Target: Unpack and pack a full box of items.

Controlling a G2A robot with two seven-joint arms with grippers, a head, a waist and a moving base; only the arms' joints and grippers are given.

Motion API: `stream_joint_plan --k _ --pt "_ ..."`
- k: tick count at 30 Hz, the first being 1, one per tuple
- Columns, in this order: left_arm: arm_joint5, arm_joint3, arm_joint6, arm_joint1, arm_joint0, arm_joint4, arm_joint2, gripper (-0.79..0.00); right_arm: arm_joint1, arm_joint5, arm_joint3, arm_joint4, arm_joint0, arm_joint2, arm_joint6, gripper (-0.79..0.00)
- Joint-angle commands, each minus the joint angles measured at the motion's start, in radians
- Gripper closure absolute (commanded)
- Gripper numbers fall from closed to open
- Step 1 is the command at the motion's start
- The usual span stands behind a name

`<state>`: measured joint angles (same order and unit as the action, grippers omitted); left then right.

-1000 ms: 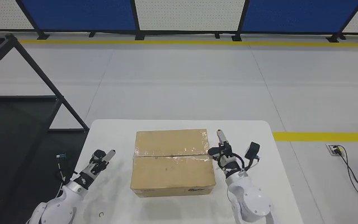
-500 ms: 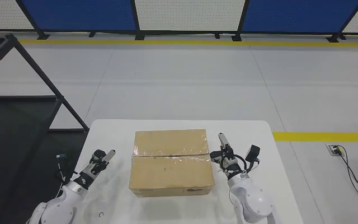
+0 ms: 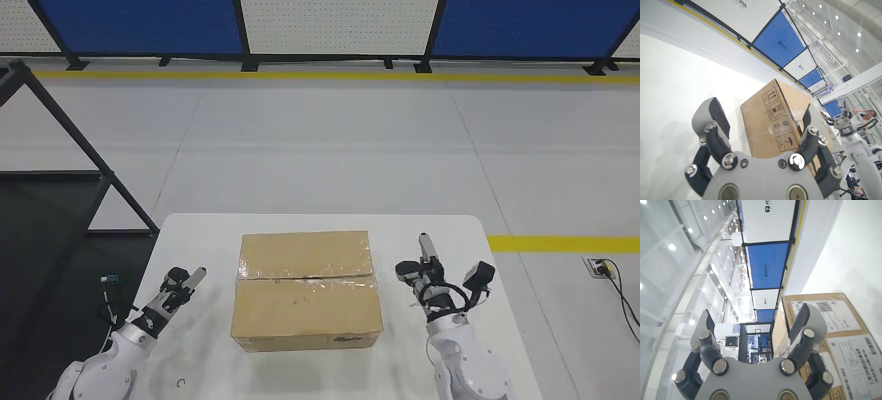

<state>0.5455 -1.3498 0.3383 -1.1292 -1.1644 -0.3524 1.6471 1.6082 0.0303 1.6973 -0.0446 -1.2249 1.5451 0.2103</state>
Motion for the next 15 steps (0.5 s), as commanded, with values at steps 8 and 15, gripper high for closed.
stream_joint_plan --k 8,15 --pt "0.0 0.0 0.0 0.0 0.0 0.0 0.0 -0.785 -0.023 0.179 0.105 -0.044 -0.086 0.09 0.119 -0.785" --pt "0.0 0.0 0.0 0.0 0.0 0.0 0.0 -0.785 -0.023 0.179 0.105 -0.044 -0.086 0.09 0.119 -0.785"
